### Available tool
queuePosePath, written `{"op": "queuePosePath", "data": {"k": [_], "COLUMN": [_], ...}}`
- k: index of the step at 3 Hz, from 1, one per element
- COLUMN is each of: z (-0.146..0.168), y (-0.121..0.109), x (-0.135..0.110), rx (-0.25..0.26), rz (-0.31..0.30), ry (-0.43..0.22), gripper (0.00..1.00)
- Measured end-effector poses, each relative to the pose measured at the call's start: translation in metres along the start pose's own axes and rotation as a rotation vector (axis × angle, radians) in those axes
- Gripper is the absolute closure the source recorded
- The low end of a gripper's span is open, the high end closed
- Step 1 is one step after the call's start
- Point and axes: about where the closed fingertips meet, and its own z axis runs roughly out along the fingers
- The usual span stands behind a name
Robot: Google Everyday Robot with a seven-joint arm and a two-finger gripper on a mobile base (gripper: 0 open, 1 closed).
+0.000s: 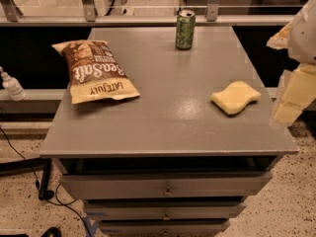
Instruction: Move brown chip bag near sponge
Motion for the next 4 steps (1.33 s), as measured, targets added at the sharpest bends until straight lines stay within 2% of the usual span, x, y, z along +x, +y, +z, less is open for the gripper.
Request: {"op": "queuePosePath", "data": {"k": [1,2,3,4], "z": [0.0,0.015,0.045,0.077], "y": [0.0,-0.009,-0.026,-0.042], "x": [0.0,-0.027,-0.083,-0.149], "rx": [0.0,0.007,0.008,0.001], "rz": [0.0,-0.043,-0.11,-0.154], "ry": [0.0,-0.075,-0.213,-0.362], "gripper": [0.0,0.0,0.0,0.0]}}
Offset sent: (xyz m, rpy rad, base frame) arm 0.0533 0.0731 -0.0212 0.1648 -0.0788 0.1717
